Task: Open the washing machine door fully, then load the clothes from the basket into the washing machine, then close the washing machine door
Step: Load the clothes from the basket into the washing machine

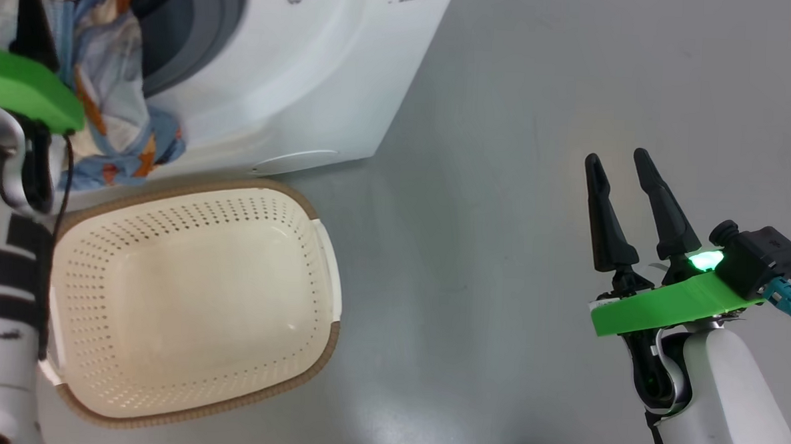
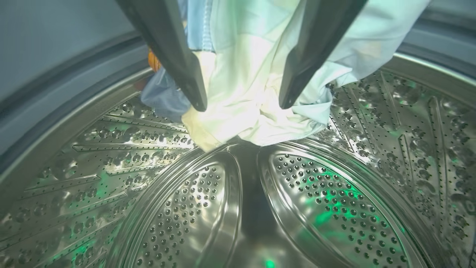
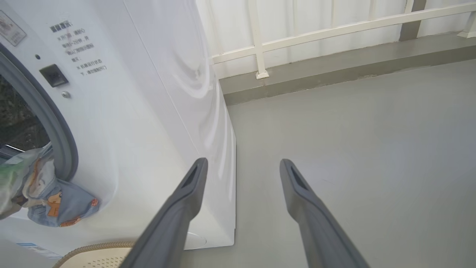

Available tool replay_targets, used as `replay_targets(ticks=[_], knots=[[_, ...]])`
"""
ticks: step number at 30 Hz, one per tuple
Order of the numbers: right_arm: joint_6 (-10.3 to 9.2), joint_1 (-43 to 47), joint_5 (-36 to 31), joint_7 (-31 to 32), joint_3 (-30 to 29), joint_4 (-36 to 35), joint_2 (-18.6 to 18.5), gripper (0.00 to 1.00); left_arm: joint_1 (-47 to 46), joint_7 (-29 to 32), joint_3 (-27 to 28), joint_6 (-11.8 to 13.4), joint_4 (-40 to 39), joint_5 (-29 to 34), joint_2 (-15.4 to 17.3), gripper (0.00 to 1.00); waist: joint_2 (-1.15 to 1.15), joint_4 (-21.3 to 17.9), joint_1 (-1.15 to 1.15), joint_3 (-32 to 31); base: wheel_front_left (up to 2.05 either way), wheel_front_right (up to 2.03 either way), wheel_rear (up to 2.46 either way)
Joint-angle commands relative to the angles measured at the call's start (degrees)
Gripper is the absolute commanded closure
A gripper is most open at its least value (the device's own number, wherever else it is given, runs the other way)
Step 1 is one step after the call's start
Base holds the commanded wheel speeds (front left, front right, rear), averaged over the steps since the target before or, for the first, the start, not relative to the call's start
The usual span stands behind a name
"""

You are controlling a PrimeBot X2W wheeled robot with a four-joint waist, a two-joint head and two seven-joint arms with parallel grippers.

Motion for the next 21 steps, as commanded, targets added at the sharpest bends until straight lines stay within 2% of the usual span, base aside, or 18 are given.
replay_targets(ticks=[1, 13, 21], knots=[[0.09, 0.11, -0.70, -0.27, 0.81, -1.28, -0.26, 0.00, 1.91, -0.30, 0.87, -0.34, -2.77, 0.84, 2.09, 0.00, 0.00, 1.21, 0.00, -0.99, 0.00, 0.00, 0.00], [0.09, 0.94, -0.77, -0.27, 0.33, -1.38, -0.21, 0.00, 15.70, -0.30, 1.99, -1.03, -14.48, -0.07, 0.92, 0.00, 0.00, 3.60, 0.00, -3.18, 0.00, 0.00, 0.00], [0.09, 1.78, -0.75, -0.27, -0.04, -1.66, -0.53, 0.00, 27.94, -0.30, 3.17, -0.81, -26.32, -0.70, -0.52, 0.00, 0.00, 4.54, 0.00, -4.36, 0.00, 0.00, 0.00]])
